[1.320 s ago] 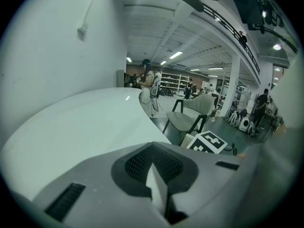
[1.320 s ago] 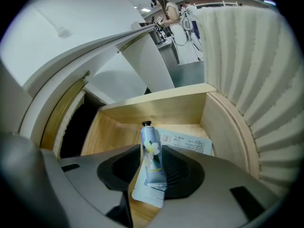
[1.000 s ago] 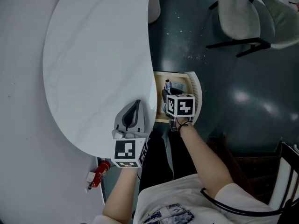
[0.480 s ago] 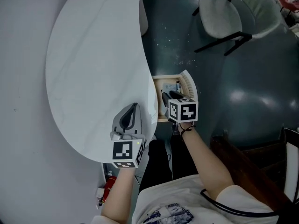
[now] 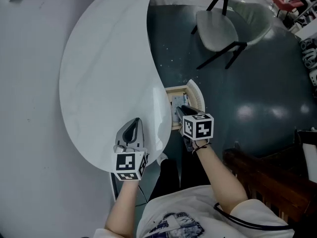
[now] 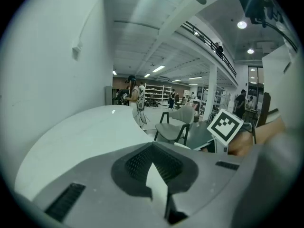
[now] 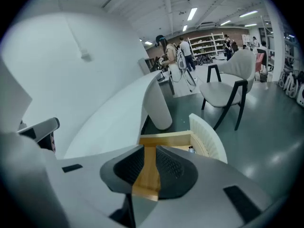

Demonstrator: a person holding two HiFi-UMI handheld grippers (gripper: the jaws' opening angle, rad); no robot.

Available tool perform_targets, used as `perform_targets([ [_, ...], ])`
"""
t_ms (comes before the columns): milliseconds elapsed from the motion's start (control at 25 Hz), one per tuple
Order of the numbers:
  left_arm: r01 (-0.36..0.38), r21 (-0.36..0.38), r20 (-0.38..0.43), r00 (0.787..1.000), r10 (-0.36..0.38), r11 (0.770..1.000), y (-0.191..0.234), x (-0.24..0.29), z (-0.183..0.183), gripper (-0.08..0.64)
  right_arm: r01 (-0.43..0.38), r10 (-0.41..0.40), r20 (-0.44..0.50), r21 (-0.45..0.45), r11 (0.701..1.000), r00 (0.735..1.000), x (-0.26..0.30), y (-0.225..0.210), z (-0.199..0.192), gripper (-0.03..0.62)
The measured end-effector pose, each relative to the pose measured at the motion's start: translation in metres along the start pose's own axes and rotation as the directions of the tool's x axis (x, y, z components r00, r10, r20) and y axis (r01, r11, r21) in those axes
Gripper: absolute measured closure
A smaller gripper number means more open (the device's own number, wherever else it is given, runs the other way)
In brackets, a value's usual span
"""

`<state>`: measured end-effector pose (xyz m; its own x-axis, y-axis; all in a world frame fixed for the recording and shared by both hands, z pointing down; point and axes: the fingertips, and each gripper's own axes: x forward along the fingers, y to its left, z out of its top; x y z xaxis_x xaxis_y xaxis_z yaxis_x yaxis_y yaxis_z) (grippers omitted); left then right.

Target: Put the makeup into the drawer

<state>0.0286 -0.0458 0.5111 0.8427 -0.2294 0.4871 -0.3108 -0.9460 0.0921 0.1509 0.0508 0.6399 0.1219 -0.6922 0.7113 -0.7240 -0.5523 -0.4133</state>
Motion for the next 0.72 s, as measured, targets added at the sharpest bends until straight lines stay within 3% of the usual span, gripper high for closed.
perform_targets([
  [280, -0.02, 0.015, 0.075, 0.997, 0.019, 1.0, 0.031, -0.061, 0.026, 0.52, -0.038, 0.05, 0.109, -0.111, 0.993, 0.993, -0.055, 0.078, 0.036, 0.534],
  [480, -0.067, -0.004, 0.157, 0.985, 0.067, 0.998, 0.048, -0.102, 0.049, 0.52, -0.073, 0.115, 0.169, -0.236, 0.969, 0.979, -0.084, 0.146, 0.062, 0.545],
  [720, -0.1, -0.017, 0.207, 0.973, 0.101, 0.995, 0.065, -0.159, 0.069, 0.52, -0.13, 0.201, 0.212, -0.307, 0.943, 0.956, -0.123, 0.228, 0.072, 0.555],
])
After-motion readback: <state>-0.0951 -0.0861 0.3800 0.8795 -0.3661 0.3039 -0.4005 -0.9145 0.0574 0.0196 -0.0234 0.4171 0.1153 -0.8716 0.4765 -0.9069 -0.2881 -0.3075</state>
